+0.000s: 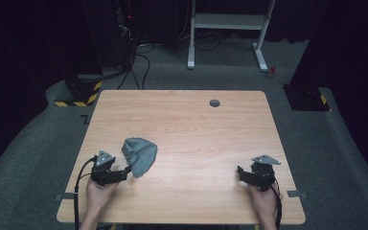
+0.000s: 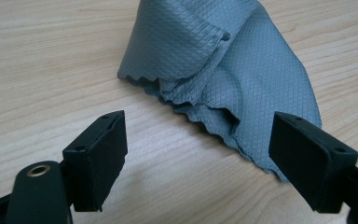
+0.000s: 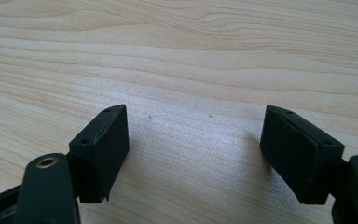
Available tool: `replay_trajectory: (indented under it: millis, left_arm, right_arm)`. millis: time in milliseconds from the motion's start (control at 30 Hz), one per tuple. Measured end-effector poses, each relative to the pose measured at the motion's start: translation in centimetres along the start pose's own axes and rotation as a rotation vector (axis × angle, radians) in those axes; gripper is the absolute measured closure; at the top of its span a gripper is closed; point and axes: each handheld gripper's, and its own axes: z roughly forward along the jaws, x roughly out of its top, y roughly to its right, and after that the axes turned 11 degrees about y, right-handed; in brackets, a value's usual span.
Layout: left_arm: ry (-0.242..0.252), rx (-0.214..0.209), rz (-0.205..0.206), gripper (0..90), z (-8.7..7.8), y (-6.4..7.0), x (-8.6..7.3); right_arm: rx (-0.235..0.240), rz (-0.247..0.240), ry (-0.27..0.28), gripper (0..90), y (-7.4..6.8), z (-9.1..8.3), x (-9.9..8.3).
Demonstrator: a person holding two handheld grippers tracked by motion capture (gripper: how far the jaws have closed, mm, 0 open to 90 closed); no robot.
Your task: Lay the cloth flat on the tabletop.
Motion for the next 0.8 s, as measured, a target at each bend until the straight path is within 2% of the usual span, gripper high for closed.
replay_trajectory:
  millis: [267, 367, 433, 533, 633, 667, 700, 767, 800]
  left_arm:
    - [-0.013, -0.005, 0.043, 21.5, 1.7, 0.8, 1.0]
    - [-0.008, 0.0, 0.032, 26.3, 2.3, 0.9, 1.1]
    - [-0.027, 0.007, 0.028, 27.9, 2.9, 0.9, 1.2]
    - [-0.05, 0.015, 0.043, 36.7, 3.9, 1.0, 1.6]
    - [-0.054, 0.019, 0.033, 47.1, 4.2, 0.8, 1.6]
    - [-0.062, 0.014, 0.021, 47.1, 4.4, 0.7, 1.6]
    - [-0.067, 0.009, 0.015, 54.4, 4.5, 0.6, 1.6]
    - [-0.067, 0.005, 0.012, 61.9, 4.5, 0.7, 1.7]
    - [-0.071, -0.001, 0.027, 66.0, 4.6, 0.9, 1.8]
  right_arm:
    - [0.0, 0.0, 0.0, 23.7, 0.0, 0.0, 0.0]
    - [0.001, -0.001, 0.0, 23.8, 0.0, 0.0, 0.0]
    - [0.001, -0.002, 0.001, 23.8, 0.0, 0.0, 0.0]
    - [0.001, -0.002, 0.001, 23.8, 0.0, 0.0, 0.0]
    - [0.001, -0.002, 0.001, 23.8, 0.0, 0.0, 0.0]
    - [0.001, 0.0, 0.0, 23.8, 0.0, 0.0, 0.0]
    - [0.001, -0.002, 0.001, 23.8, 0.0, 0.0, 0.0]
    - [0.001, -0.002, 0.001, 23.8, 0.0, 0.0, 0.0]
    - [0.001, -0.002, 0.001, 23.8, 0.0, 0.0, 0.0]
